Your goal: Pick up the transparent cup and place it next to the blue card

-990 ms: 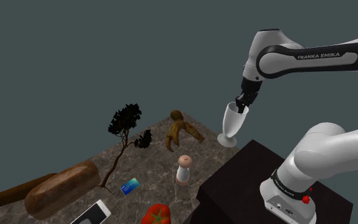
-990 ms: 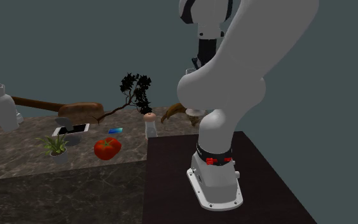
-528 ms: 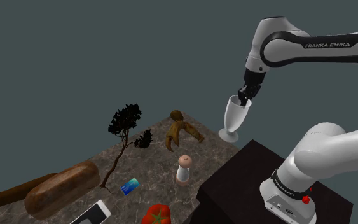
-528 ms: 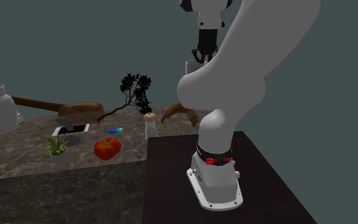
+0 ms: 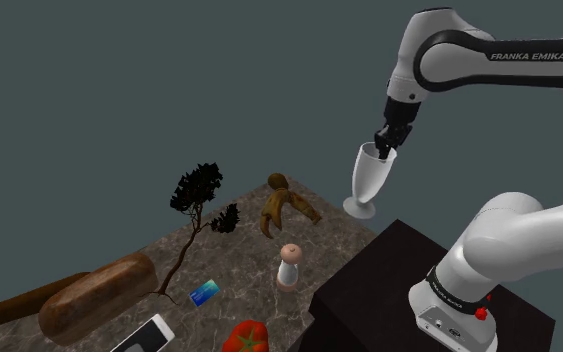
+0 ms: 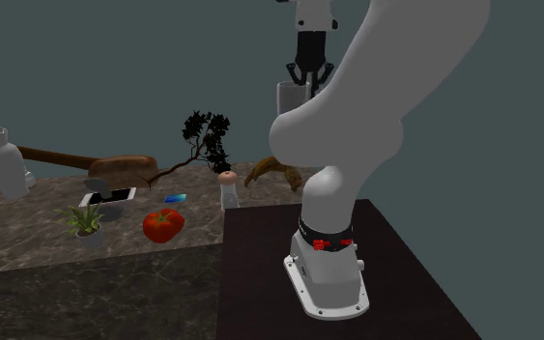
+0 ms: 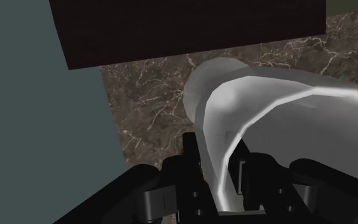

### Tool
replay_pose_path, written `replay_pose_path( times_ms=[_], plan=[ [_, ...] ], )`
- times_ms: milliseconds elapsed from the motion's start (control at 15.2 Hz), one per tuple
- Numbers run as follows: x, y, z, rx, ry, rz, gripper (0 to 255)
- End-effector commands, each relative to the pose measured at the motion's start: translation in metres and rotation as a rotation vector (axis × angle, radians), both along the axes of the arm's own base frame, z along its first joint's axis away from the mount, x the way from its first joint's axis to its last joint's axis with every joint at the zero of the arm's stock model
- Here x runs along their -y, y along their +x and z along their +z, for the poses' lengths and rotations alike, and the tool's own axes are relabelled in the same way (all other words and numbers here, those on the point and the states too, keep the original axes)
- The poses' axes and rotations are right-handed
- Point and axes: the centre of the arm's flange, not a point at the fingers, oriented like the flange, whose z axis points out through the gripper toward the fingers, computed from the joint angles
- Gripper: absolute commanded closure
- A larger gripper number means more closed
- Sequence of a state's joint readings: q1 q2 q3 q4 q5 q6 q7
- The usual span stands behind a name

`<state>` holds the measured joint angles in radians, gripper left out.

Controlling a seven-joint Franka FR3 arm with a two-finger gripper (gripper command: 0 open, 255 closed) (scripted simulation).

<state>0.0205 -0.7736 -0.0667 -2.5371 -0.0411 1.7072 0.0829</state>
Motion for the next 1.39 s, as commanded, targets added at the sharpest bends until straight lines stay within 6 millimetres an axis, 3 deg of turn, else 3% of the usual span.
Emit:
replay_pose_path(
  times_ms=[0, 1320],
  plan=[
    [-0.024, 0.004, 0.002, 0.000, 0.000, 0.000, 255],
    [-0.286, 0.033, 0.003, 0.000, 0.000, 0.000, 255]
  ],
)
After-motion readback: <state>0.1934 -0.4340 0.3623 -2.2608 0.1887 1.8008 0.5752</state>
